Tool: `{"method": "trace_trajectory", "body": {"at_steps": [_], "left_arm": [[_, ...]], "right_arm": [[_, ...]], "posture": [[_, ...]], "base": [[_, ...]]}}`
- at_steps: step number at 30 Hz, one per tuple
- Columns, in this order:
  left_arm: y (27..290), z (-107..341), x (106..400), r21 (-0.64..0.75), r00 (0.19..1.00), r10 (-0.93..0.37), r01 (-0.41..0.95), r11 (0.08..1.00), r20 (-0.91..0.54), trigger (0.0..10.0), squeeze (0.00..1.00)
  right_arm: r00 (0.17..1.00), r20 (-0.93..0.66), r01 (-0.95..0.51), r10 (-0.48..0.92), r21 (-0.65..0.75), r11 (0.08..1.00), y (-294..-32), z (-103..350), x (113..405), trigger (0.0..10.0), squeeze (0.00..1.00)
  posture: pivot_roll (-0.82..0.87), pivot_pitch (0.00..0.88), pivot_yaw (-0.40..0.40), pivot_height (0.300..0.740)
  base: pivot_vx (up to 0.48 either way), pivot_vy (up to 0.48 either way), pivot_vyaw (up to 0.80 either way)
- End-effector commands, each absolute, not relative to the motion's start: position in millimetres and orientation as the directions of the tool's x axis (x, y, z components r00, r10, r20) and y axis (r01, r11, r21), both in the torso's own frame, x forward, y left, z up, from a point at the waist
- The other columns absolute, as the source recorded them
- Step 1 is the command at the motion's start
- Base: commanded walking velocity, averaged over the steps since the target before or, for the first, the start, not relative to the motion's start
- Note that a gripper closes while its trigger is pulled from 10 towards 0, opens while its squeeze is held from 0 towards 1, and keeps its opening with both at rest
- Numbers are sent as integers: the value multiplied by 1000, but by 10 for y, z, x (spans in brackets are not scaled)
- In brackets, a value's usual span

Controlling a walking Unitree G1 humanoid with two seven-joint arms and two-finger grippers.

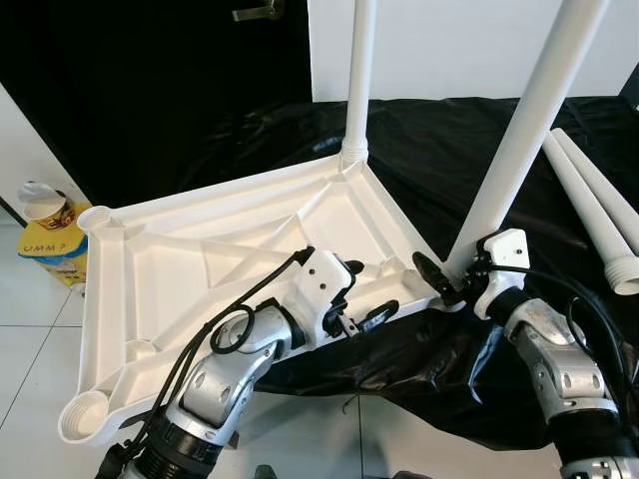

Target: Building children table

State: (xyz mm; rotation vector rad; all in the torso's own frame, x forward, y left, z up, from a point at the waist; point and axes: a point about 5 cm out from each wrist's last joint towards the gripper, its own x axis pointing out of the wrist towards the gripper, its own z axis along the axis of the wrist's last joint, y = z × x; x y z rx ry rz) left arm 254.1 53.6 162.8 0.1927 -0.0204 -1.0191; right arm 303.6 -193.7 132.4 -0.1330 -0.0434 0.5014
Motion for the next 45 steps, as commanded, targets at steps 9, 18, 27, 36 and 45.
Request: {"method": "trace_trajectory", "body": {"at_steps": [9, 18, 27, 36, 45], "left_arm": [[558, 1620, 2552, 176, 541, -837, 835, 521, -87, 10000, 0], [569, 1602, 2539, 173, 540, -837, 836, 520, -93, 10000, 0], [518, 1558, 2494, 169, 492, -863, 866, 471, -115, 10000, 0], [483, 1570, 2480, 170, 461, -879, 882, 440, -118, 10000, 0], [480, 1558, 2520, 180, 469, -874, 877, 445, -123, 10000, 0]], "right_arm": [[862, -68, -507, 503, -126, 853, -1946, 1141, 3013, 0, 0], [887, -80, -460, 454, -74, 885, -1862, 1013, 2960, 10000, 0], [960, -41, -278, 277, -7, 961, -1652, 999, 2919, 10000, 0], [998, -60, 30, -27, 55, 998, -1521, 987, 2863, 10000, 0], [990, -85, 118, -111, 89, 989, -1355, 978, 2796, 10000, 0]], "posture": [[38, 36, 1, 740], [27, 36, 6, 740], [5, 44, 15, 740], [-18, 62, 27, 740], [-12, 56, 29, 740]], "base": [[0, 0, 0], [0, 0, 0], [0, 0, 0], [0, 0, 0], [0, 0, 0]]}}
